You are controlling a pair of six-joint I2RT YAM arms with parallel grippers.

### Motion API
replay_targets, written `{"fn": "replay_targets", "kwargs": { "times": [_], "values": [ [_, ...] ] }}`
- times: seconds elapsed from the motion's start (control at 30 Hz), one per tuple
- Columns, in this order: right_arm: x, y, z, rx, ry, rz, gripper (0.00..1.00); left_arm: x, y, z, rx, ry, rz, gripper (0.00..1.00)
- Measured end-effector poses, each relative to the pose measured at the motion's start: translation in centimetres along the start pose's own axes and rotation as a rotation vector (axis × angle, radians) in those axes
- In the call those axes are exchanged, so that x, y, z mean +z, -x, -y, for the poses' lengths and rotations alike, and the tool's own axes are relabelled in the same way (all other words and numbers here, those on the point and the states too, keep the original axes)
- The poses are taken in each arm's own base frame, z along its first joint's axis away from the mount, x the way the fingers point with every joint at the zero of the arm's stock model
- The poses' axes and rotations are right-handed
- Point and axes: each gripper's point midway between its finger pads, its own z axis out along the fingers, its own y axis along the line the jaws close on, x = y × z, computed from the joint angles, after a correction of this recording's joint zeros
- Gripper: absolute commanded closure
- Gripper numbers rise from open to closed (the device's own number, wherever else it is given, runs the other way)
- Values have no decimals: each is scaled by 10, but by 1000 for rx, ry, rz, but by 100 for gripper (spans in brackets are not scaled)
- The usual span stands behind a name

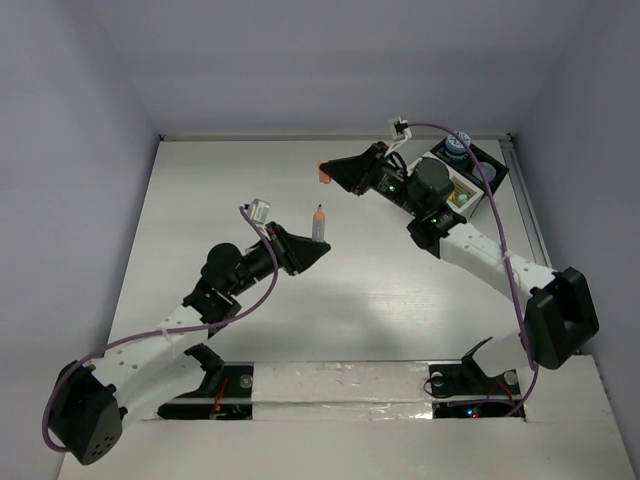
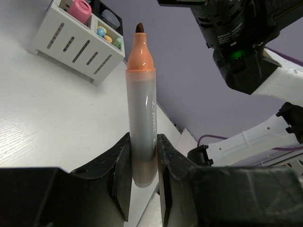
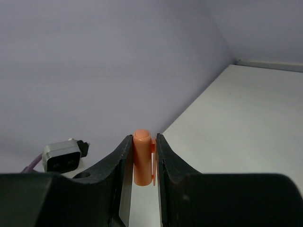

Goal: Sort the stationery into containers
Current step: Close the pen cap on the pen.

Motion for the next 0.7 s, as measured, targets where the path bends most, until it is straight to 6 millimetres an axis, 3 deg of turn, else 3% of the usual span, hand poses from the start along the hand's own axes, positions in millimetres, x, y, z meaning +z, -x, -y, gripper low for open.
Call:
{"fn": "replay_targets", "kwargs": {
  "times": [0.27,0.7],
  "values": [
    [-6,-18,-11,89,82,-48,100,2,9,8,7,-24,17,100],
    [-13,-25,-19,123,139,-61,100,2,10,10,9,-26,21,100]
  ]
}}
